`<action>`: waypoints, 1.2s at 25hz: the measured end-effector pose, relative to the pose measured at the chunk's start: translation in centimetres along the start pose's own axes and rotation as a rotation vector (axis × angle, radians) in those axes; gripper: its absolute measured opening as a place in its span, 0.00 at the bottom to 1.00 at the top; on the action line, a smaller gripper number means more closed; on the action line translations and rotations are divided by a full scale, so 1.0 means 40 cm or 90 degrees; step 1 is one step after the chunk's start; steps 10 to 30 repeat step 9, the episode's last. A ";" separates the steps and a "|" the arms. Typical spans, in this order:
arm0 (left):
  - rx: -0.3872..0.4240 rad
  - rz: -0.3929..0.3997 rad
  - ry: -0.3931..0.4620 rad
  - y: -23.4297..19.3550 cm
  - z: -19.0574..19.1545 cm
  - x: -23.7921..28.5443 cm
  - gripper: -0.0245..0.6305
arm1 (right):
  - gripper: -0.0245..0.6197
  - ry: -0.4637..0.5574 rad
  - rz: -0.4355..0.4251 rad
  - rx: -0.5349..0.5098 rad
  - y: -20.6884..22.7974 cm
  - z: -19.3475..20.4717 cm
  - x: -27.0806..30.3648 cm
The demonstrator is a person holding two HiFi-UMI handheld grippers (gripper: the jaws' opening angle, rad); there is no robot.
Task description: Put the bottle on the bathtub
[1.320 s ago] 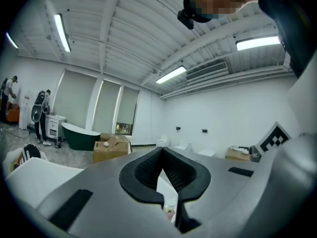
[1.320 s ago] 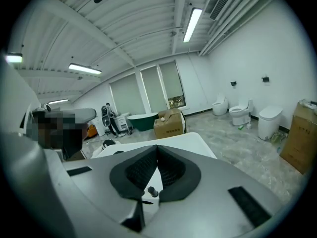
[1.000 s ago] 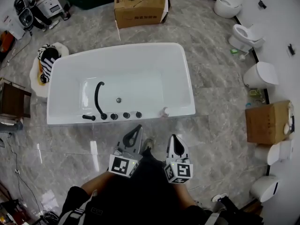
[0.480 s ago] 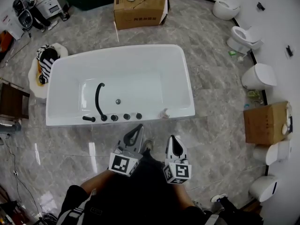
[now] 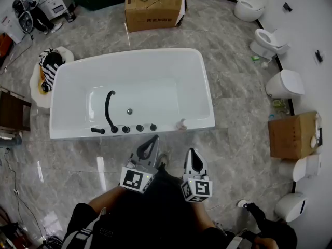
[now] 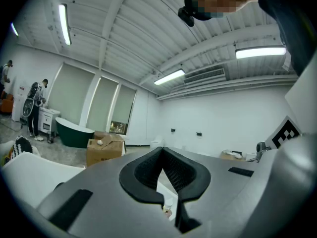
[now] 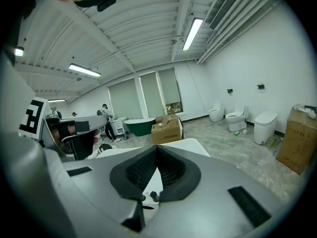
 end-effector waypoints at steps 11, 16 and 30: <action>-0.009 0.006 0.001 -0.007 -0.001 -0.002 0.06 | 0.05 0.000 0.003 -0.005 -0.006 0.001 0.003; -0.009 0.006 0.001 -0.007 -0.001 -0.002 0.06 | 0.05 0.000 0.003 -0.005 -0.006 0.001 0.003; -0.009 0.006 0.001 -0.007 -0.001 -0.002 0.06 | 0.05 0.000 0.003 -0.005 -0.006 0.001 0.003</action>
Point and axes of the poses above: the fingertips, and each gripper's own axes: x forward along the fingers, y to its right, z out of its underside, the point moved 7 cm from there along -x, backward along the fingers, and after that the axes turned 10 degrees about y, right-handed, at the moved point
